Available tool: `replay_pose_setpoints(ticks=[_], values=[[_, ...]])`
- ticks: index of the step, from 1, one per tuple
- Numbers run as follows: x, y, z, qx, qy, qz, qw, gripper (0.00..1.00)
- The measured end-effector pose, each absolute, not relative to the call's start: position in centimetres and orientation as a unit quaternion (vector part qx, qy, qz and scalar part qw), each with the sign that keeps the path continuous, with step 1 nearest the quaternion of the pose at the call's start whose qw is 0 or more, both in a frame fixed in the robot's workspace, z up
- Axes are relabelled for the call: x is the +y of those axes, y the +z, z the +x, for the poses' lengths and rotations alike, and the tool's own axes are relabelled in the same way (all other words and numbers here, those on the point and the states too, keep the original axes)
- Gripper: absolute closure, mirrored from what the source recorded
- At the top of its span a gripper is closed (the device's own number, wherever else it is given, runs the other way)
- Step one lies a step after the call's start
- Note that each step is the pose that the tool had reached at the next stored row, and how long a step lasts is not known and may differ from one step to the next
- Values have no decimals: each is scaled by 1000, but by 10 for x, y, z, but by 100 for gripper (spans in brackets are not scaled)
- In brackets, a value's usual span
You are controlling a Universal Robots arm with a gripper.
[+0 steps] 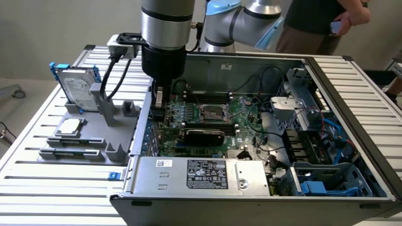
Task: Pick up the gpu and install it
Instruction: 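Insert the gpu into the slot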
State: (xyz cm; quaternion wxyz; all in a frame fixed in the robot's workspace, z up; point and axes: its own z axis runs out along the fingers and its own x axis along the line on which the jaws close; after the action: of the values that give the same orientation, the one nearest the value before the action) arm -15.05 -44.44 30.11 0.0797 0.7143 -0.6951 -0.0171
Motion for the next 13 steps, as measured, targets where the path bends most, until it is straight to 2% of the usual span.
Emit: replay_pose_setpoints(ticks=[13], values=[[-444, 299, -151, -695, -17, 714, 80, 89]])
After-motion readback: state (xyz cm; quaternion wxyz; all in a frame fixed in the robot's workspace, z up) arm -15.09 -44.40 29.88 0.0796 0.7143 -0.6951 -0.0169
